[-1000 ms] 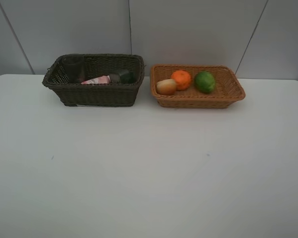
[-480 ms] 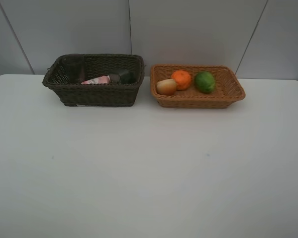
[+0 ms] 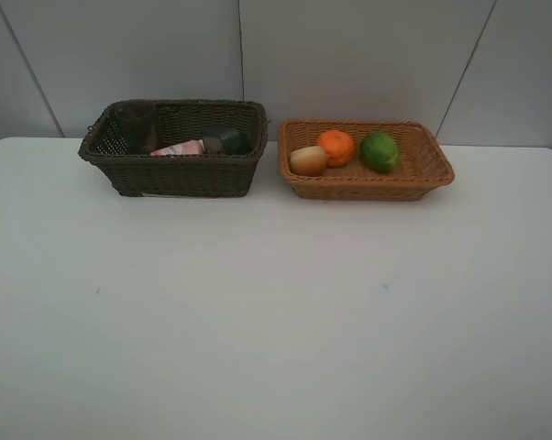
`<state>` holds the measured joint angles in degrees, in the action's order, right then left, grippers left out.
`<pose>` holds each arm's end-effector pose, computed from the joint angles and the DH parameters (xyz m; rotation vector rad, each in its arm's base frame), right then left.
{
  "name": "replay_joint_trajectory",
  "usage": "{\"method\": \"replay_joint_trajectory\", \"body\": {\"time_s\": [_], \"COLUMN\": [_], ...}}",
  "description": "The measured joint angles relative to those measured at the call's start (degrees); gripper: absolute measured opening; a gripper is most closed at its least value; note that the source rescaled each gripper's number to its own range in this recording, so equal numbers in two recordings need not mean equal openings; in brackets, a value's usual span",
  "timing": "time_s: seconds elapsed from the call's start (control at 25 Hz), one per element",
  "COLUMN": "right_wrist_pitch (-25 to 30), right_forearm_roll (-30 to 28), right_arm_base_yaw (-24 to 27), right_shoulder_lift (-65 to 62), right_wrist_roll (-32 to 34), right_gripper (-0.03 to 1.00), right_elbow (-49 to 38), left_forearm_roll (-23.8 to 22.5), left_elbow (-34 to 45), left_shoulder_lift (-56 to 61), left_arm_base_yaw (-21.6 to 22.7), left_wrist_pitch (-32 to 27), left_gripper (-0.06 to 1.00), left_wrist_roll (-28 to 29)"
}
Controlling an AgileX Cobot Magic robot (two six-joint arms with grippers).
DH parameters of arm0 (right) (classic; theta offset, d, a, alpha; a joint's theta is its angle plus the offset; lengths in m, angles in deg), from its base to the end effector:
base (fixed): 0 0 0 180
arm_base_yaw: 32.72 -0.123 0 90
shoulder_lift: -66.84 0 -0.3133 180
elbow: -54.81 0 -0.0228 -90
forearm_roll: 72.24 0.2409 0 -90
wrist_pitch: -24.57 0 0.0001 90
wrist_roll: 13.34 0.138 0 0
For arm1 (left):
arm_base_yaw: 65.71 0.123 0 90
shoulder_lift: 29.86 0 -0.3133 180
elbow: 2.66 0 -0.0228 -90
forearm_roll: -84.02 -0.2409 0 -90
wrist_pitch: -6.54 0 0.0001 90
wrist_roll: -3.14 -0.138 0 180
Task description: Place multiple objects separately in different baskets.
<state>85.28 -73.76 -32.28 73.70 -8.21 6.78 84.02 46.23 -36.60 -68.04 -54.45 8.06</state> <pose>-0.0027 -0.0032 0.2579 0.0996 2.0149 0.0204 -0.0018 0.0001 0.2527 -0.0460 2.0358 -0.0795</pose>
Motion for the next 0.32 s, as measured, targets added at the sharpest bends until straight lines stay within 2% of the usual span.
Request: {"method": "replay_joint_trajectory", "body": {"time_s": [0.32], "right_wrist_pitch": [0.00], "right_forearm_roll": [0.00], "right_arm_base_yaw": [0.00], "right_shoulder_lift": [0.00], "right_wrist_roll": [0.00], "right_gripper": [0.96], "right_elbow": [0.00], "left_forearm_roll": [0.00], "left_elbow": [0.00], "left_shoulder_lift": [0.00], "left_arm_base_yaw": [0.00], "left_wrist_pitch": [0.00], "left_gripper": [1.00], "left_wrist_roll": [0.00]}}
